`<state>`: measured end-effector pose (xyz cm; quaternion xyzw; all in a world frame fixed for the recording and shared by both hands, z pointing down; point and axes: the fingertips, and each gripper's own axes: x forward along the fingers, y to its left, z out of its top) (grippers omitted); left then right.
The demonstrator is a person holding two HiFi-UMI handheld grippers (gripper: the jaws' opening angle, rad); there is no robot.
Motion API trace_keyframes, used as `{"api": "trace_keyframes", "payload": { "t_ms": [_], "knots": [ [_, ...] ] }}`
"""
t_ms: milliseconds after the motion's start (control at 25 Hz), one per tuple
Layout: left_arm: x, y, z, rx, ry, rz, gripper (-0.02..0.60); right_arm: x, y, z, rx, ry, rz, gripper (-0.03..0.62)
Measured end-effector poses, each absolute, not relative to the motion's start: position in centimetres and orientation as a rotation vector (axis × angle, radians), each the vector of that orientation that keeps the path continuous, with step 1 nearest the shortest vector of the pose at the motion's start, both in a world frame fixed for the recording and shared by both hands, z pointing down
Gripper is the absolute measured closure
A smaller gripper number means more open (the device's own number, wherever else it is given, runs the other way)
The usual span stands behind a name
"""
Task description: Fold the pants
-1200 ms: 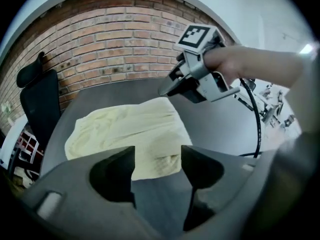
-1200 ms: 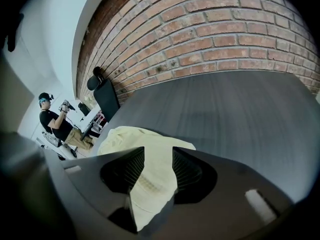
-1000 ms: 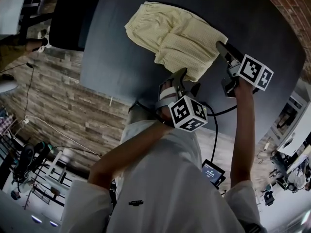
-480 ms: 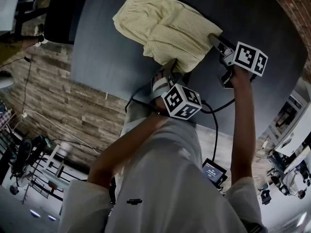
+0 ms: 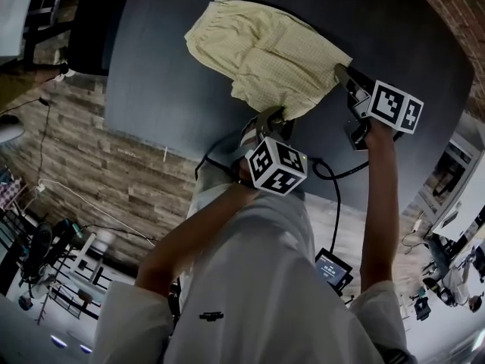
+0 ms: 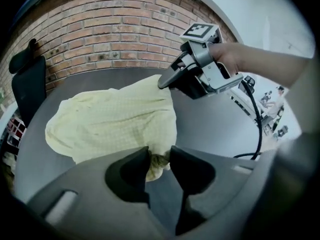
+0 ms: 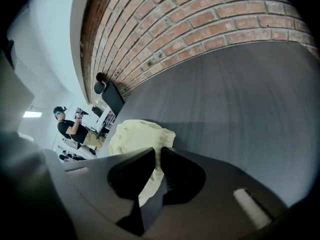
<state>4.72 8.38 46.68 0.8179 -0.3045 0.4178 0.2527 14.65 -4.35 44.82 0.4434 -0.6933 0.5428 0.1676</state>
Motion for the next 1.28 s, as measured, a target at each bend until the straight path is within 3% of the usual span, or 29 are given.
{"api": "trace_keyframes", "payload": {
  "t_ms": [400, 1280],
  "knots": [
    [10.1, 11.6, 43.2, 2.251, -0.706, 0.964, 0.459, 20.0, -1.6, 41.6, 1.338, -2.007, 1.552, 0.549],
    [5.0, 7.8, 38.0, 2.236, -0.773, 0.765, 0.460, 15.1, -5.5, 36.8, 1.328, -2.126, 1.387, 0.551]
  ]
}}
